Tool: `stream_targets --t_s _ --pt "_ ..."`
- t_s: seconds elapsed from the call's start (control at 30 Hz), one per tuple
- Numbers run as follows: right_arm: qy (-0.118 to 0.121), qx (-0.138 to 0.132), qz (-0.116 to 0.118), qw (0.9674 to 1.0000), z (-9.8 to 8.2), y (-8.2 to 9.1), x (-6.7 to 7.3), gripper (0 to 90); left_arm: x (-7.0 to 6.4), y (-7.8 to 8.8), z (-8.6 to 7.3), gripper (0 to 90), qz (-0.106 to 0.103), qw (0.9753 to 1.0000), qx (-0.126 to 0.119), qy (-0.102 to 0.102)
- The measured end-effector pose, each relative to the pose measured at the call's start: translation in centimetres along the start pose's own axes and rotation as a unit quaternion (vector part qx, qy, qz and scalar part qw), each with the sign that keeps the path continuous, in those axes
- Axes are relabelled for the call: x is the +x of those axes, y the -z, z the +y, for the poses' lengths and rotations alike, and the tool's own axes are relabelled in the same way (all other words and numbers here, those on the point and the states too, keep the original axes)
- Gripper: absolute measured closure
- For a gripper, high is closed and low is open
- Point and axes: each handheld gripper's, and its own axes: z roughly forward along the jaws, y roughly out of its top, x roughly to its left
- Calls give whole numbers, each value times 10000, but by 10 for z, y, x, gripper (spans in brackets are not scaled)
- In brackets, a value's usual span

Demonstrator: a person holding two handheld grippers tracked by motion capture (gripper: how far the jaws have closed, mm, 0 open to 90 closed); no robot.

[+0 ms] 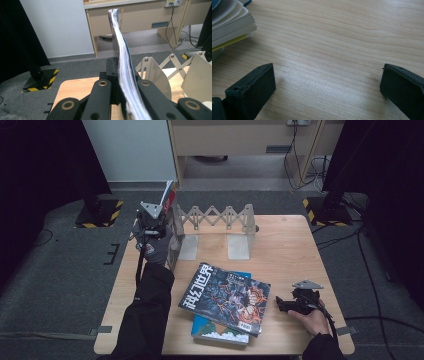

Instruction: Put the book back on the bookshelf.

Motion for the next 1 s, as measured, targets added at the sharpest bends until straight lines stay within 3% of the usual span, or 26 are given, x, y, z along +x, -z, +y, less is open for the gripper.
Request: stream_targets --t_s 0.1,0.5,1.0 --pt "9 0 -1 10000 0 0 0 4 1 0 -1 859 -28 10000 -17 94" --pt "16 -3 -3 10000 0 0 0 4 4 2 -5 848 -165 9997 112 119" --pt "9 -1 -5 10000 0 0 0 4 8 9 -8 758 -302 9992 -105 222"
